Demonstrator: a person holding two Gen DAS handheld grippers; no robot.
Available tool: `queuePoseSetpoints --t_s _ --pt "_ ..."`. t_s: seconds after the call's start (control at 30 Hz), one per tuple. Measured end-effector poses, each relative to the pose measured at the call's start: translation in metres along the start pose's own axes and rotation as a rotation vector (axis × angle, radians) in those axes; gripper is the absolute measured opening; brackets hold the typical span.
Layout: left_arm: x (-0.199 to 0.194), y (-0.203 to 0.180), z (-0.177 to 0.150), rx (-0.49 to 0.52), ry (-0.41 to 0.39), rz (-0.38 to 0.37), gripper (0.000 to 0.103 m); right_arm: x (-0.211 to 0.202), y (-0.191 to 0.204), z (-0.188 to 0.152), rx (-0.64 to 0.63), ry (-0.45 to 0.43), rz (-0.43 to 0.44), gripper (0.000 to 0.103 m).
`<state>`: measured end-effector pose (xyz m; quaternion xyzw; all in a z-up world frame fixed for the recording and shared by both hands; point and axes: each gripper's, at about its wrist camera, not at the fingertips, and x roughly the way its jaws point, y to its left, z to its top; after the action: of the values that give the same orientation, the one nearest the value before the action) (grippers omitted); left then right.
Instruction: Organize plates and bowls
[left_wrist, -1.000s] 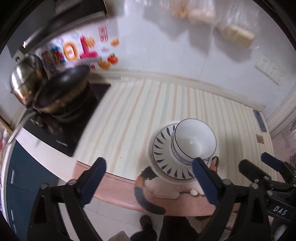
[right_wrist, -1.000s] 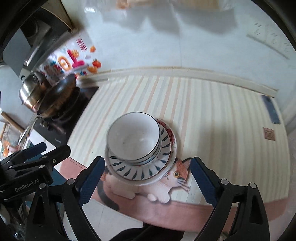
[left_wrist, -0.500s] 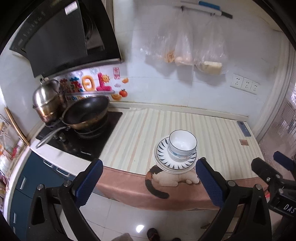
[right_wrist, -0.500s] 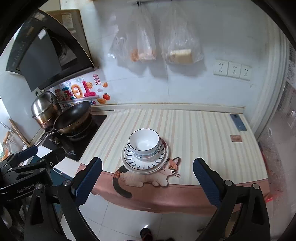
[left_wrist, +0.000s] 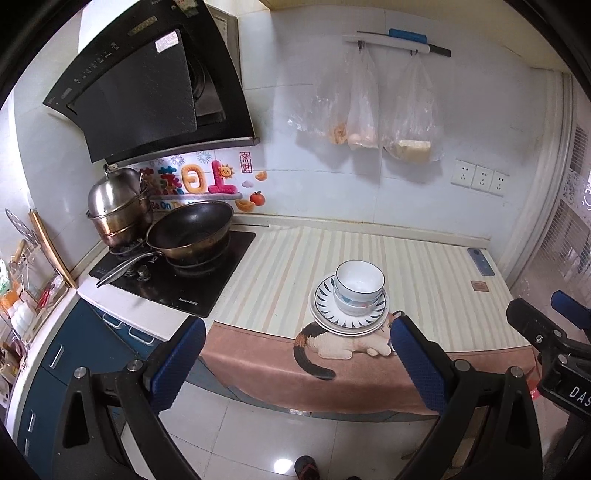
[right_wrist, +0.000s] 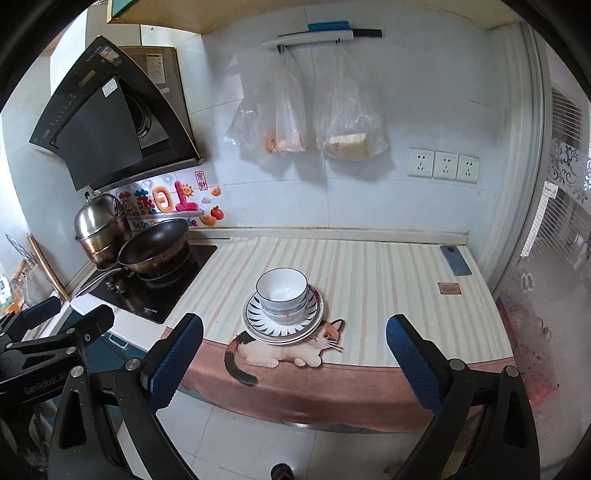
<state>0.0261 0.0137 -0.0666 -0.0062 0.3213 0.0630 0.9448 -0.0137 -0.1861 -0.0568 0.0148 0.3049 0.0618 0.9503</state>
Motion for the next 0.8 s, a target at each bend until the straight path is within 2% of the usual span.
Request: queuePoseSetpoints --t_s 0.4,0.8 --pt "-0.014 -0.001 -0.007 -0.012 -0.021 0.001 0.103 -0.013 0.003 -0.005 -0.02 -0.022 0.005 0.102" --pt "-0.019 -0.004 -0.008 -0.009 -0.016 -0.005 0.103 -0.009 -0.004 -0.01 -0.005 0.0 0.012 0.102"
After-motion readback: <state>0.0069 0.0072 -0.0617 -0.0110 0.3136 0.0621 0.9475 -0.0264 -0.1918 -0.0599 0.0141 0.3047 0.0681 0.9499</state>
